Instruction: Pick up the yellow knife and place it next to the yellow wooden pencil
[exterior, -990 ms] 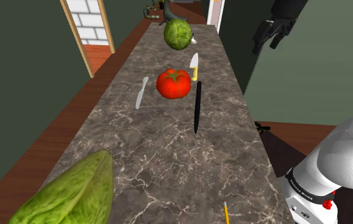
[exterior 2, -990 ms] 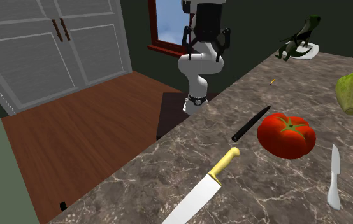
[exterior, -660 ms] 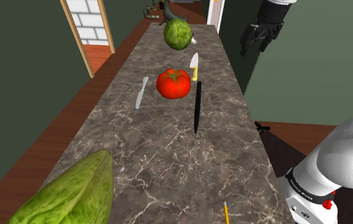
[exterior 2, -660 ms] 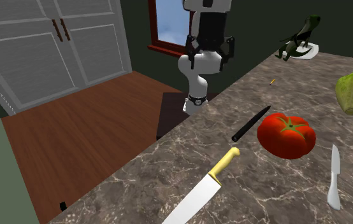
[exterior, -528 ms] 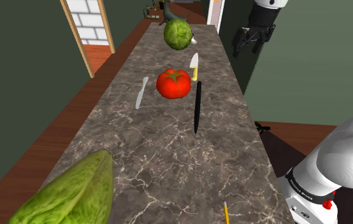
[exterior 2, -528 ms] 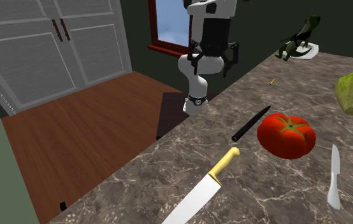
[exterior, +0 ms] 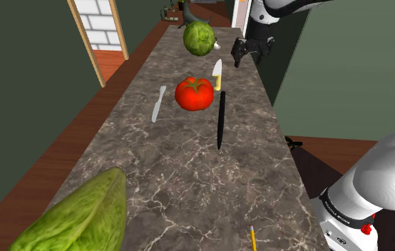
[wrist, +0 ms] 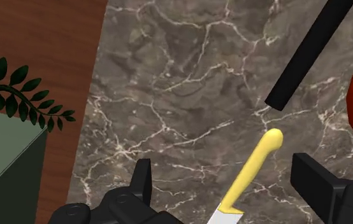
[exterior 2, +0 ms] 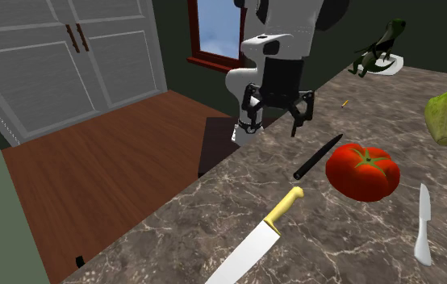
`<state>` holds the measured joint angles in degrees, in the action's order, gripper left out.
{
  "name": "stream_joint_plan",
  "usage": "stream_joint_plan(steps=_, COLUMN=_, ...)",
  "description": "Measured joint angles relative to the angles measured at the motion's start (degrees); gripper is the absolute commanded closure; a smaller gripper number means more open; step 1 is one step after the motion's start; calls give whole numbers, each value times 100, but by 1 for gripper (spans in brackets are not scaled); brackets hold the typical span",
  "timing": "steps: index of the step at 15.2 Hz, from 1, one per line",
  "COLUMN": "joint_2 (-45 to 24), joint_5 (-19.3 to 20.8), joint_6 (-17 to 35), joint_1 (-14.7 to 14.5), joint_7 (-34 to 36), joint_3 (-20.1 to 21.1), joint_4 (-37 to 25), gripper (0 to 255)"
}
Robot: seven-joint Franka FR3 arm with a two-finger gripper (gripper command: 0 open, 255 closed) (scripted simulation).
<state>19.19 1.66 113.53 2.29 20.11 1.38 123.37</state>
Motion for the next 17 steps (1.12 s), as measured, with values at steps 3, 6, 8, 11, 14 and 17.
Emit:
stream_joint_plan(steps=3, joint_2=-643, joint_5=13, joint_6=256, joint_1=47, joint_7=364, joint_3=58, joint_4=-409, gripper=0)
stream_joint_plan(steps=6, joint_2=-1233, joint_5=41, joint_6=533, joint_1=91, joint_7=702, joint_3=78, joint_4=-751, gripper=0)
stream_joint_plan(steps=8, joint_2=-1736, joint_5=78, joint_6=634, joint_1=89, joint_7=981, joint_3=112, joint_4=-1163, gripper=0)
stream_joint_plan(steps=11, joint_2=-2373, joint_5=110, joint_6=779, joint_1=101, joint_7=1314, joint_3=99, joint_4=-1676, gripper=0)
stream_joint_plan(steps=14, joint_2=-2621, joint_5=118, joint_6=891, joint_1=118, joint_7=1398, joint_3=75, joint_4=-1820, gripper=0)
stream_joint_plan(steps=17, joint_2=-2760, joint_5=129, joint_6=1081, joint_1=119, joint_7=1420, joint_3=70, joint_4=-1772, gripper=0)
